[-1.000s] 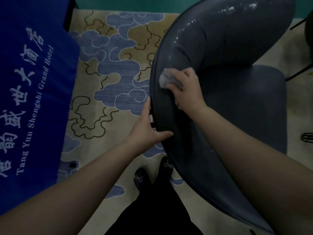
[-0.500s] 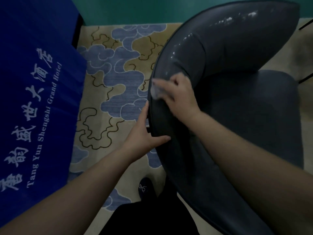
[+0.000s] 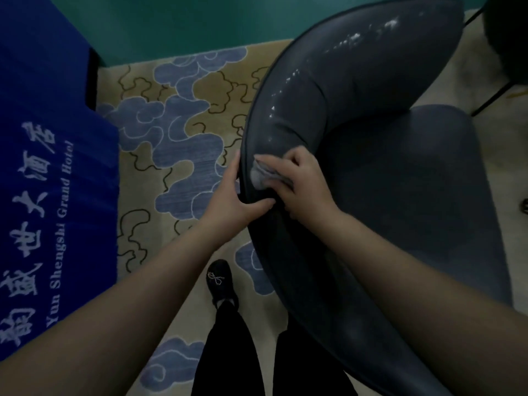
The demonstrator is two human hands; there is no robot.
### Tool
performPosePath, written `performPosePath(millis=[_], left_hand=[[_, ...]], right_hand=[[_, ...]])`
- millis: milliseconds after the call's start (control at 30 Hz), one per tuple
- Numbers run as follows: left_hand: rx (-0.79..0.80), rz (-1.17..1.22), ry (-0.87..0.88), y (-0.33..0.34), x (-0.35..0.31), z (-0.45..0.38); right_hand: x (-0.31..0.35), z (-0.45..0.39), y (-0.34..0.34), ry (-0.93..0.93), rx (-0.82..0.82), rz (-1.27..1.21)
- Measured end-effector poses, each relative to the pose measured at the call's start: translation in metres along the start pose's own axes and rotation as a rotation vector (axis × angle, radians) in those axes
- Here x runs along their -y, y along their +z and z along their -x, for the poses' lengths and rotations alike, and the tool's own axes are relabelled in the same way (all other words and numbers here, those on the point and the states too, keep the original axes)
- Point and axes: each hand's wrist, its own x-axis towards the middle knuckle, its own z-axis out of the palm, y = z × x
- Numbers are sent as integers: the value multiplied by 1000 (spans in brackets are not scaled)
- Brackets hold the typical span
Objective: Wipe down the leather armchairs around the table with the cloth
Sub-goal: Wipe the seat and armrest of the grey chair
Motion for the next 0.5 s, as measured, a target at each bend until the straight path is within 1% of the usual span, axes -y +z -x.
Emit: performPosePath(millis=[67,167,233,300,400,500], left_hand=[[39,-7,-5,-9,-2,-11],[102,-78,0,-23,-9,-29],[144,-119,-10,-32,-16,-41],[200,-130,-32,-42,-22,-52],[283,-137,-27,-54,-30,-66],[355,-127,-3,-64,-36,-76]], right_hand=[[1,-46,6,49,-75,47],[-7,-108,6,295,-189,24],[-11,-120,4,366,-186,-19],[-5,-104,5,343,-148,-57],[11,-51,8,302,-104,-72],[24,-22,15,315,-142,-19]])
